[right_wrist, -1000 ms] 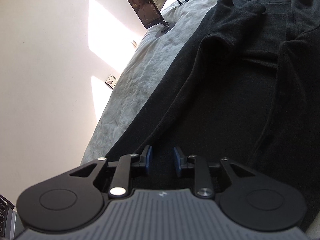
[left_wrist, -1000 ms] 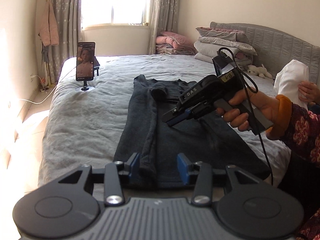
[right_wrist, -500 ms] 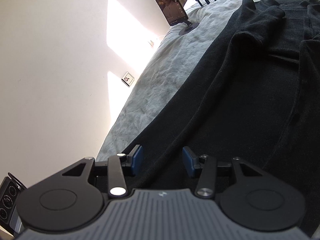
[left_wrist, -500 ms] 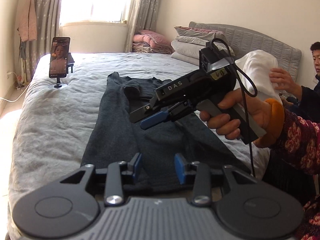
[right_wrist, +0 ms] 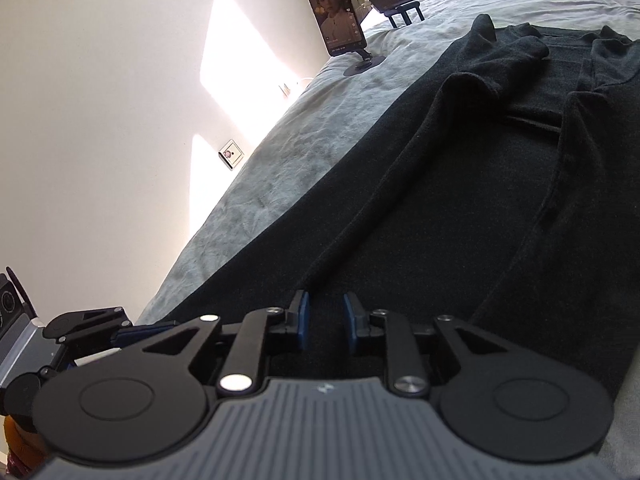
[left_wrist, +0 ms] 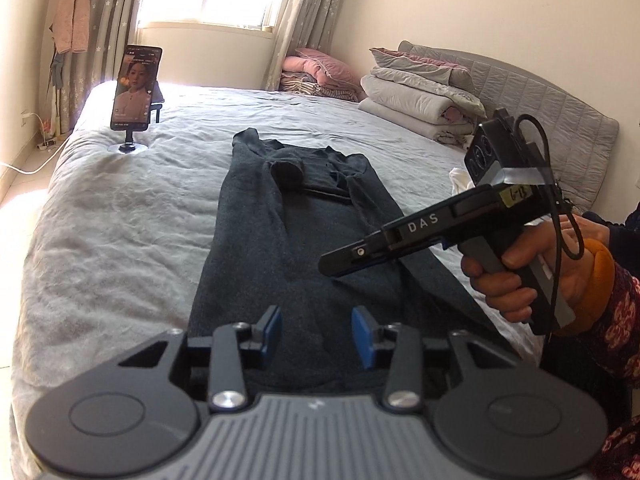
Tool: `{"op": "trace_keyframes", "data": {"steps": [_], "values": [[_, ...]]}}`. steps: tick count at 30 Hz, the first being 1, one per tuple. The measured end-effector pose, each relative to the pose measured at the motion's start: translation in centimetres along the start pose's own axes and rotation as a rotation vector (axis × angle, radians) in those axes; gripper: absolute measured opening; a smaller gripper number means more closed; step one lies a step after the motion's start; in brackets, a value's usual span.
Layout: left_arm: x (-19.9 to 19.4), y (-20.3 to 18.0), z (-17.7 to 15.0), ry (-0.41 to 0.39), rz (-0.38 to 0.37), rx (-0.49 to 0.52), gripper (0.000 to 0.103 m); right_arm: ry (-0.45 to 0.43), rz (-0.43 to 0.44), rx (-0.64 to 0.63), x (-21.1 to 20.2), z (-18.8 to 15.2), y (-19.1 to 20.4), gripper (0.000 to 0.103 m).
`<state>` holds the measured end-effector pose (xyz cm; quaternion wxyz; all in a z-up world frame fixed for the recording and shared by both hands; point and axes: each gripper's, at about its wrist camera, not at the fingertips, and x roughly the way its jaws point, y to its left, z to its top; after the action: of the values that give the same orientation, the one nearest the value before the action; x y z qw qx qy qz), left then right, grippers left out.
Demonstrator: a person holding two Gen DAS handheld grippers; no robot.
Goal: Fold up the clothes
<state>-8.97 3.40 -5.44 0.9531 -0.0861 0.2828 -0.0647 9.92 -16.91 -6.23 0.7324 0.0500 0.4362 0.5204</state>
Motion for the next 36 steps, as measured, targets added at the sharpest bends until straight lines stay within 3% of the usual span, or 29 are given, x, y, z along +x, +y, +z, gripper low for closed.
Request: {"op": "trace_keyframes", "data": {"steps": [2, 6, 11, 17, 25, 30, 36], "values": [[1.0, 0.1, 0.3, 0.008, -0.010, 0.006, 0.040, -0.037, -0.041, 0.000, -1.4, -0.6, -0.4, 0.041], [3.7, 0.7, -0.5, 0.095, -0.033, -0.008, 0.038, -0.054, -0.111, 0.004, -3.1, -2.5, -1.0, 0.042], [2.3, 0.2, -1.1, 0.094, -0.080, 0.013, 0.039, -0.095, -0.143, -0.026, -4.6, -5.3, 0.5, 0.043], [-0.2, -0.5, -2.1, 0.092, -0.098, 0.035, 0.039, -0.069, -0.074, -0.050, -5.8, -6.9, 3.2, 0.044], [-2.2, 0.9, -1.8, 0.025, -0.063, -0.010, 0.040, -0.154, -0.142, -0.020, -6.7, -5.3, 2.3, 0.044], [-1.7, 1.8, -1.5, 0.008, -0.041, -0.051, 0.040, -0.220, -0.251, -0.053, -6.4, -4.1, 0.7, 0.044], [-0.8, 2.7, -0.8, 0.004, -0.036, -0.071, 0.040, -0.237, -0.388, -0.116, -5.0, -2.6, -1.9, 0.044]]}}
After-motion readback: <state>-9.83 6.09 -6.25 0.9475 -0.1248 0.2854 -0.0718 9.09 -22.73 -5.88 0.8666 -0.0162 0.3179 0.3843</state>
